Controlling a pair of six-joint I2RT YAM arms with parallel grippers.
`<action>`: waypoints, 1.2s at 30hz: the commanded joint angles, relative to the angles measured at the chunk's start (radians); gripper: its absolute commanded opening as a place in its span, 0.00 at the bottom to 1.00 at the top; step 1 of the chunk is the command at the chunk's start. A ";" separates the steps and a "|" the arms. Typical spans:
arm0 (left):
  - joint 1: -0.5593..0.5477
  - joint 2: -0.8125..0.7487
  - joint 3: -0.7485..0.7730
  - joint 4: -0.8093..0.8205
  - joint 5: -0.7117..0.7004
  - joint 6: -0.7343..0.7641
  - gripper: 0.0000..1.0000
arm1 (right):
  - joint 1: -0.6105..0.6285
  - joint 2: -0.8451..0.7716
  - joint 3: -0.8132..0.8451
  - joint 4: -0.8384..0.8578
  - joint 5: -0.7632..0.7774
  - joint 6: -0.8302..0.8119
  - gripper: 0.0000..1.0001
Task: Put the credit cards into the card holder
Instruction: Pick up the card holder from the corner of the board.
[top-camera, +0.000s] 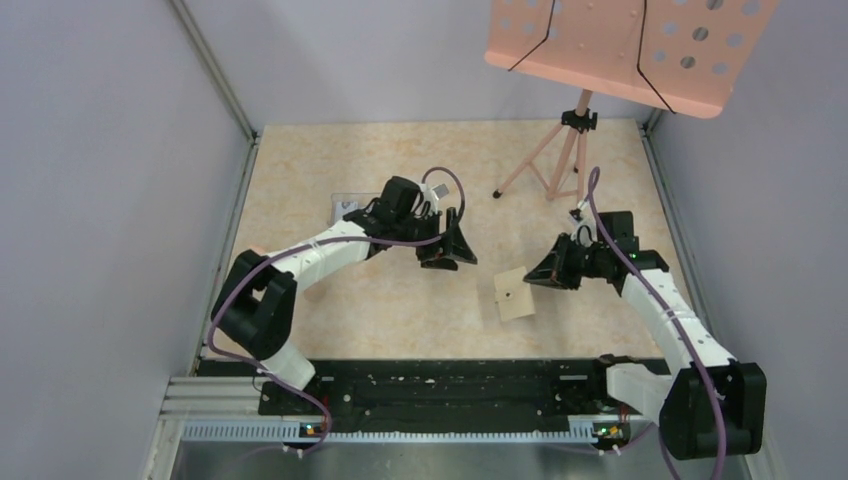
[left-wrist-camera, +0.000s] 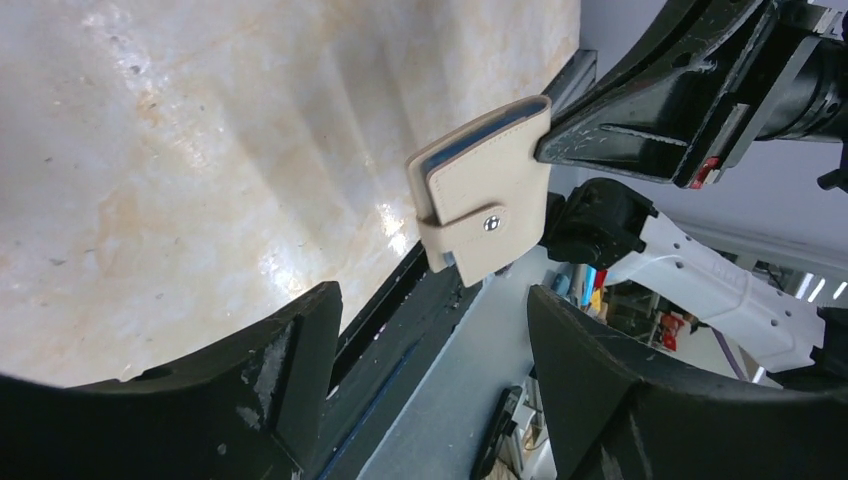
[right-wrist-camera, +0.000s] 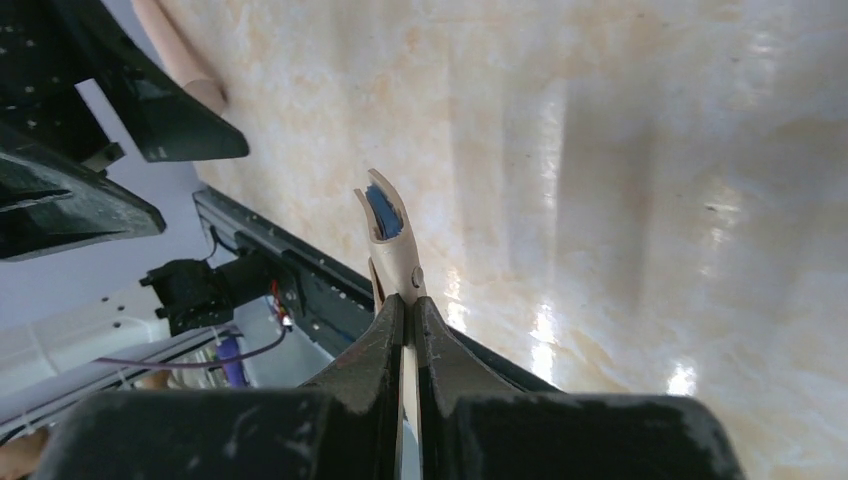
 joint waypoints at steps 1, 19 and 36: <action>0.008 0.045 0.039 0.082 0.100 -0.023 0.75 | 0.050 0.031 0.060 0.161 -0.087 0.121 0.00; 0.038 0.145 -0.047 0.533 0.276 -0.278 0.67 | 0.100 0.043 -0.023 0.587 -0.152 0.453 0.00; 0.041 0.099 -0.029 0.533 0.310 -0.242 0.00 | 0.099 -0.028 -0.044 0.470 -0.140 0.329 0.55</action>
